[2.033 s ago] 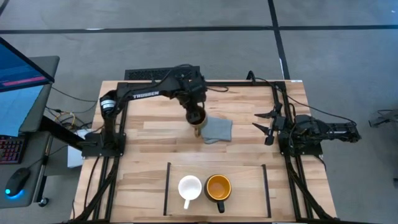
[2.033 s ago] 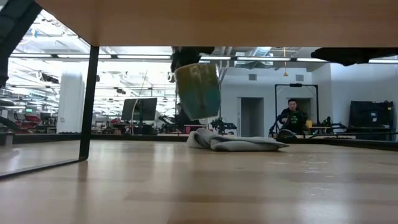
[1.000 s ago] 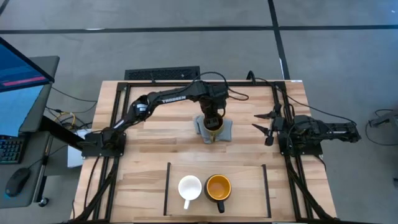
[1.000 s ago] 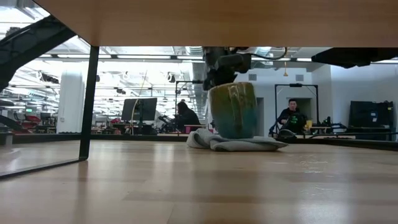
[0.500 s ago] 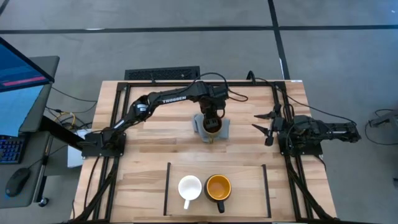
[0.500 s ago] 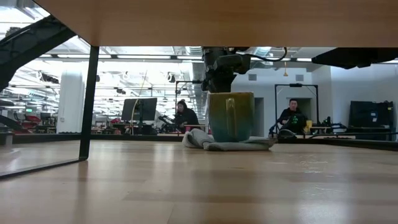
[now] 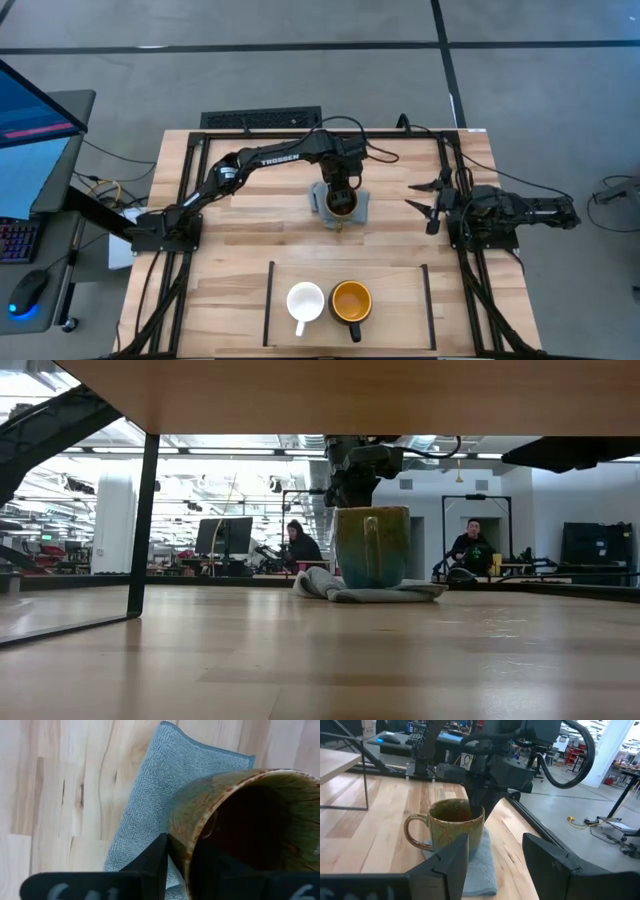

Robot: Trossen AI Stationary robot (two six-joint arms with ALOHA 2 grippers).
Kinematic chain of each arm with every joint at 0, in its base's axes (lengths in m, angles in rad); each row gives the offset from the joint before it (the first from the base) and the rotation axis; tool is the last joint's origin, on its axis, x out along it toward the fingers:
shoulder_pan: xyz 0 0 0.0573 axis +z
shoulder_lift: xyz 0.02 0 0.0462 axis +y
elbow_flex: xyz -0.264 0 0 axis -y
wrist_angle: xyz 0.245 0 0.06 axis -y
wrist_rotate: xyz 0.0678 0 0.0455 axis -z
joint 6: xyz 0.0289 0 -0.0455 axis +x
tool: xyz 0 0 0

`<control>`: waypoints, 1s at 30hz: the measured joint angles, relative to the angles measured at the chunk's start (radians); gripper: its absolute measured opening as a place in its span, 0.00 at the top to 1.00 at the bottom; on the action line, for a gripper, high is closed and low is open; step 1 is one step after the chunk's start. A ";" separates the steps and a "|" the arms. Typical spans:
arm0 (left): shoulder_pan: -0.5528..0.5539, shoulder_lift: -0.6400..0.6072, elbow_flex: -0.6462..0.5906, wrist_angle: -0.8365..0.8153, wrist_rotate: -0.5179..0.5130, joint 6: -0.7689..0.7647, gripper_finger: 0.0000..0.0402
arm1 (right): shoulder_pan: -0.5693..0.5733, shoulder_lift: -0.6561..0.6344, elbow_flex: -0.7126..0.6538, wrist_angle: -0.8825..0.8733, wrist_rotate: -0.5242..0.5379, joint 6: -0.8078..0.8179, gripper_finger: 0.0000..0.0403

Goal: Stack small to large cups/mugs on shelf
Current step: Put the light brown mug on the shelf

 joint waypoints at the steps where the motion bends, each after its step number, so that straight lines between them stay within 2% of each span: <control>1: 0.000 0.000 0.000 0.000 0.002 0.000 0.86 | 0.000 0.000 0.000 -0.012 0.000 0.000 0.48; 30: -0.001 -0.001 -0.001 0.007 0.007 -0.007 0.85 | 0.000 0.000 0.000 -0.037 0.000 0.000 0.48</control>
